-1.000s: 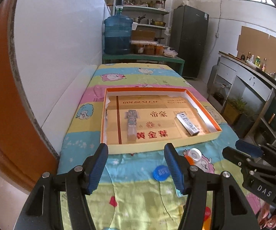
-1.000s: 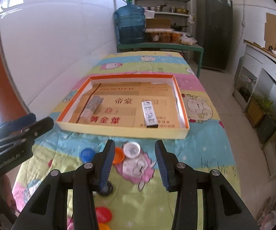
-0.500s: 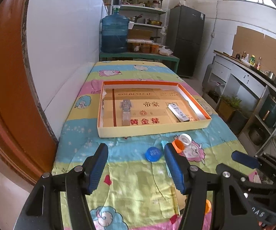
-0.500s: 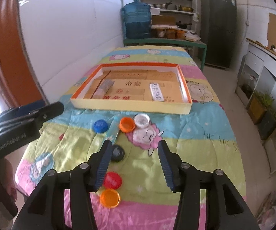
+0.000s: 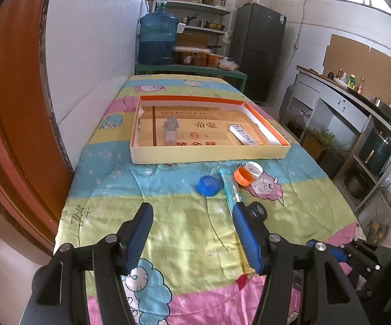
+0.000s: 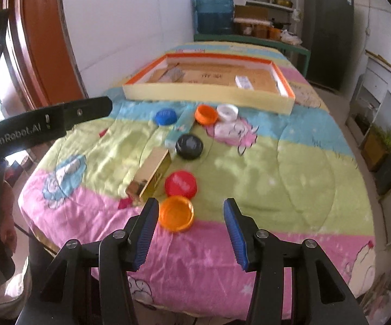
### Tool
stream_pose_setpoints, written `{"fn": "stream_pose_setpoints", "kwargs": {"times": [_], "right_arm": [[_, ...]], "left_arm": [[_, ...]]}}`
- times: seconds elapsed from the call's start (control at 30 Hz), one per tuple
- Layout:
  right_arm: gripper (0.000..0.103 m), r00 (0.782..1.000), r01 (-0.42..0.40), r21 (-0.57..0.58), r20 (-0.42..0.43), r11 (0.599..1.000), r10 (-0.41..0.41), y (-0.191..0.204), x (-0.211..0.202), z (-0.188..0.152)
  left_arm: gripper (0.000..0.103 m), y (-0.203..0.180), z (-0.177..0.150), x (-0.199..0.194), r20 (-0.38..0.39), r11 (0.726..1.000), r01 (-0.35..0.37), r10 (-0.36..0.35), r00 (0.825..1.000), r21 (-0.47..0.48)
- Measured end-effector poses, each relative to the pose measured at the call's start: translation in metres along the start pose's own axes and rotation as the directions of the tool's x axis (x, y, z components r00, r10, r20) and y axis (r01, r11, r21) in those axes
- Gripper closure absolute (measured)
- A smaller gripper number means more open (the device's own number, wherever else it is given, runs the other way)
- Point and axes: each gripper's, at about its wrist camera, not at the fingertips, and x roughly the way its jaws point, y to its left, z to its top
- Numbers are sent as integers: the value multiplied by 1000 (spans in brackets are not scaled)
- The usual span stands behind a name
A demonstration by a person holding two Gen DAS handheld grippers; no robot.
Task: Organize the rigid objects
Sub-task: 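Grasp the gold case with the left gripper while the right gripper grasps the orange cap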
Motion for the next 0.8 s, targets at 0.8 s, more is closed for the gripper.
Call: {"fn": "stream_pose_setpoints", "kwargs": {"times": [0.8], "right_arm": [[68,1000,8,-44,-14,999,-8,3,14,-4]], "left_arm": [[42,-9,-13,11,-43,998,56,-56,998,11]]}}
